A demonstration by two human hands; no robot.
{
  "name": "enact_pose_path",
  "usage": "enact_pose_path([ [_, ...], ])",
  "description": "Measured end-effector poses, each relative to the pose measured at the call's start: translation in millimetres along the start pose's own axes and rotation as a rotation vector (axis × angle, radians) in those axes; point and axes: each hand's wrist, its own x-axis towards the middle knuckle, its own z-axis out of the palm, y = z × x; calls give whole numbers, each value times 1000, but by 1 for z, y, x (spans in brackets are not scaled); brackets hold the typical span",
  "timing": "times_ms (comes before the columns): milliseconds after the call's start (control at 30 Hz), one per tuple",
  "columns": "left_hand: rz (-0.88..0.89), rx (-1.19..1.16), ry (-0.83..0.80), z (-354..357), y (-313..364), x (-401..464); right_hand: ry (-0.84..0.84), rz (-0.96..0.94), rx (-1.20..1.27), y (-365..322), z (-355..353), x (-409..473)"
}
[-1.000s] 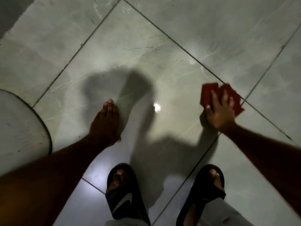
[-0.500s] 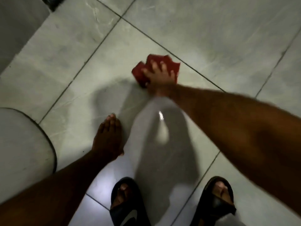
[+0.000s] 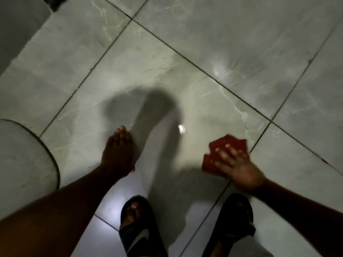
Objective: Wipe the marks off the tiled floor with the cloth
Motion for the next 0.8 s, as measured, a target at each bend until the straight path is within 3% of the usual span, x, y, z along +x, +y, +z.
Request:
enact_pose_path([
  [67,1,5,-5,0,0,0,27,477,195,35,2,9],
  [133,7,16,5,2,0,1,156,906,447,43,-3,27],
  [200,14,13,6,2,0,2,293,1084,497,10,-12,57],
  [233,15,12,11,3,-2,2,279,1087,462,-19,-16,75],
  [300,29,25,33,6,-5,4,131,861,408,-94,-15,101],
  [400,42,4,43,11,-7,4,32,154,244,-192,2,89],
  [500,39,-5,53,12,-9,4,58,-321,15,-161,9,58],
  [567,38,0,60,15,-10,5,150,-373,-102,-99,10,45],
  [633,41,17,59,17,-9,6,181,-168,-113,-33,13,36],
  [700,23,29,69,17,-9,7,137,311,96,5,3,28],
  [767,8,56,73,15,-6,5,121,840,344,-9,-7,30],
  [800,4,76,85,13,-4,1,75,971,414,-33,-12,32],
])
